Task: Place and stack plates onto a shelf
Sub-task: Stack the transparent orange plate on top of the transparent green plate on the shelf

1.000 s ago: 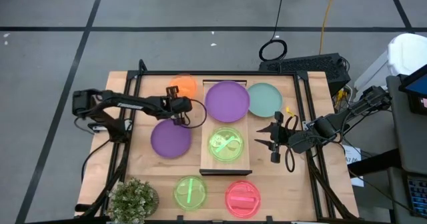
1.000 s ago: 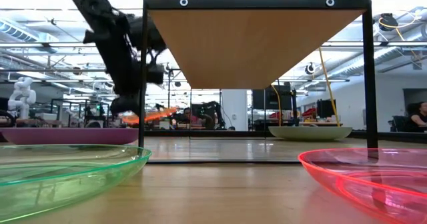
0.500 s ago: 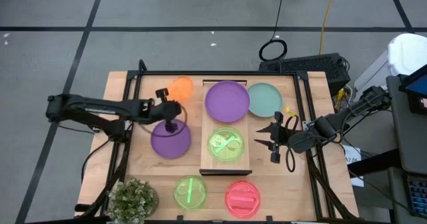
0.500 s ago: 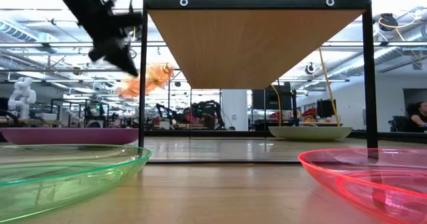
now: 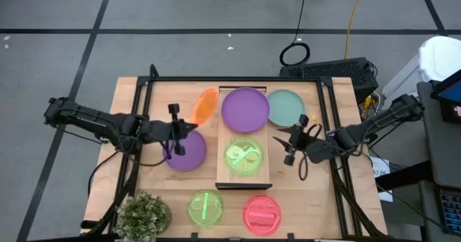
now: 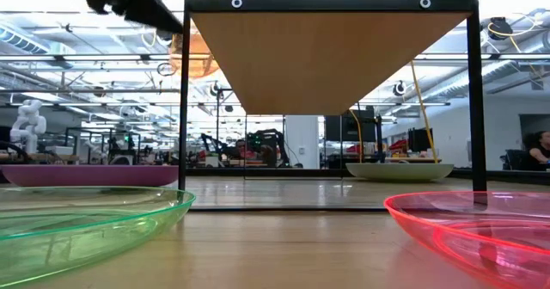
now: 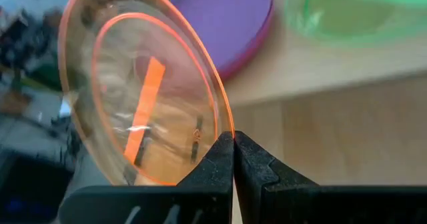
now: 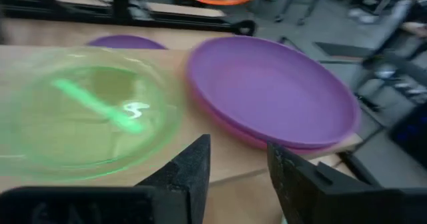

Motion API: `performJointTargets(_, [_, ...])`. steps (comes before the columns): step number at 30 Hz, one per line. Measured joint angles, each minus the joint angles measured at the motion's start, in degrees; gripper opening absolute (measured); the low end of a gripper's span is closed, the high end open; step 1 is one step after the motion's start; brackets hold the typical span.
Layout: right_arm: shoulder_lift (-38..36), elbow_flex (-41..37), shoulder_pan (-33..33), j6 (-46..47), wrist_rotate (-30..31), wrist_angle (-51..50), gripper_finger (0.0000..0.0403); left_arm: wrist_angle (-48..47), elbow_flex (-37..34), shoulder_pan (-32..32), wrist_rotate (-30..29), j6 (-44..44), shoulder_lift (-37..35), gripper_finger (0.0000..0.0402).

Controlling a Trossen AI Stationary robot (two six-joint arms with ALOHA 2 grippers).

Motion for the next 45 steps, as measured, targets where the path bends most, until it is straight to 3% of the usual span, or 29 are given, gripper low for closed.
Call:
performJointTargets(8, [0.0, -10.9, -8.3, -7.4, -1.2, 20.5, 0.0056, 9.0, 0.0, -5.0, 0.0, 5.9, 0.1, 0.0001])
performJointTargets(14, [0.0, -15.7, -13.9, -9.5, -5.3, 27.2, 0.0005, 15.1, 0.0, -8.2, 0.0, 9.7, 0.8, 0.0001])
performJointTargets(25, [0.0, -22.0, -21.5, -9.9, -14.1, 39.7, 0.0001, 23.7, 0.0, -13.3, 0.6, 13.1, 0.8, 0.0001])
performJointTargets(34, [0.2, -23.1, -23.4, -9.9, -15.6, 42.6, 0.0001, 29.1, 0.0, -15.7, 0.7, 15.1, 1.1, 0.0001])
performJointTargets(40, [0.6, -23.1, -24.5, -9.5, -19.0, 42.9, 0.0000, 33.2, 0.6, -15.8, 2.4, 16.5, 5.5, 0.0001])
performJointTargets(45, [0.6, -23.1, -24.5, -9.5, -19.0, 43.0, 0.0000, 30.6, 6.4, -15.9, 4.2, 16.2, 11.9, 0.0001])
